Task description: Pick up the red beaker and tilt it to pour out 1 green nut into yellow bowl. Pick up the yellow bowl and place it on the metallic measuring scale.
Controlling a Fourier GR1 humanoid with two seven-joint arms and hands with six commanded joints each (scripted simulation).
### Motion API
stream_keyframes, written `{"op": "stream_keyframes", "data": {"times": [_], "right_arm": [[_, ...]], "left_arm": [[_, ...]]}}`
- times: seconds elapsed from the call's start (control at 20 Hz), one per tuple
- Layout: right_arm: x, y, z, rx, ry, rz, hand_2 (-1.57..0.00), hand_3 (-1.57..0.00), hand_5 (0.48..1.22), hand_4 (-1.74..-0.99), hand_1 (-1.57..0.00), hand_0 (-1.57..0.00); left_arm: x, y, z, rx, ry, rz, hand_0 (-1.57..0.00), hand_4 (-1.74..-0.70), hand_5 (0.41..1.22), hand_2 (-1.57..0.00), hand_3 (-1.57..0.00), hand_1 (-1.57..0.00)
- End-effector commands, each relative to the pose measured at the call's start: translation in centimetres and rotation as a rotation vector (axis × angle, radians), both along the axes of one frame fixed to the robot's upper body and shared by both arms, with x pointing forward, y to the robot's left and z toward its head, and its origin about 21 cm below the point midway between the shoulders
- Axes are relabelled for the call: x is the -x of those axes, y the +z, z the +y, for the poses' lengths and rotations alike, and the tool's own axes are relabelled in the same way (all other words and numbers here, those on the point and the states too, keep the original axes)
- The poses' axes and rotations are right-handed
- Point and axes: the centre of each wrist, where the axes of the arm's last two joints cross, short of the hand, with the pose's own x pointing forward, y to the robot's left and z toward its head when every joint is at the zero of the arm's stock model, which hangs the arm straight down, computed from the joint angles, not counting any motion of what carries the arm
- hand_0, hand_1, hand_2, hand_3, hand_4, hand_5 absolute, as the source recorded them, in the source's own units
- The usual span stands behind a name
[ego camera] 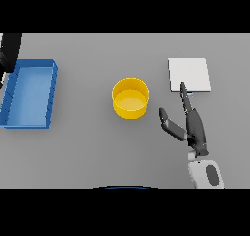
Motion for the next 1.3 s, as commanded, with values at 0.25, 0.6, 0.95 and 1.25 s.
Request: {"op": "stream_keyframes", "data": {"times": [0.25,0.6,0.95,1.25], "right_arm": [[-0.1,0.2,0.2,0.033,0.006,-0.004,0.0,0.0,0.652,-1.057,0.0,0.0],[0.2,0.2,0.6,0.078,-0.009,-0.01,0.0,0.0,0.649,-1.046,0.0,0.0],[0.3,0.2,-0.4,0.076,0.0,0.008,0.0,0.0,0.646,-1.015,0.0,0.0],[0.7,-0.2,0.0,0.056,0.017,-0.019,0.0,0.0,0.65,-1.012,0.0,0.0]], "left_arm": [[1.3,-5.4,9.1,0.406,0.309,-0.041,-1.57,-1.74,1.221,-1.57,-1.44,-1.57],[3.7,-12.5,12.5,0.731,0.481,-0.052,-1.57,-1.74,1.221,-1.57,-1.48,-1.57],[8.0,-17.1,11.9,0.863,0.563,-0.066,-1.57,-1.74,1.221,-1.57,-1.45,-1.57],[11.0,-19.6,10.9,0.953,0.6,-0.054,-1.57,-1.74,1.151,-1.57,-1.54,-1.57]]}}
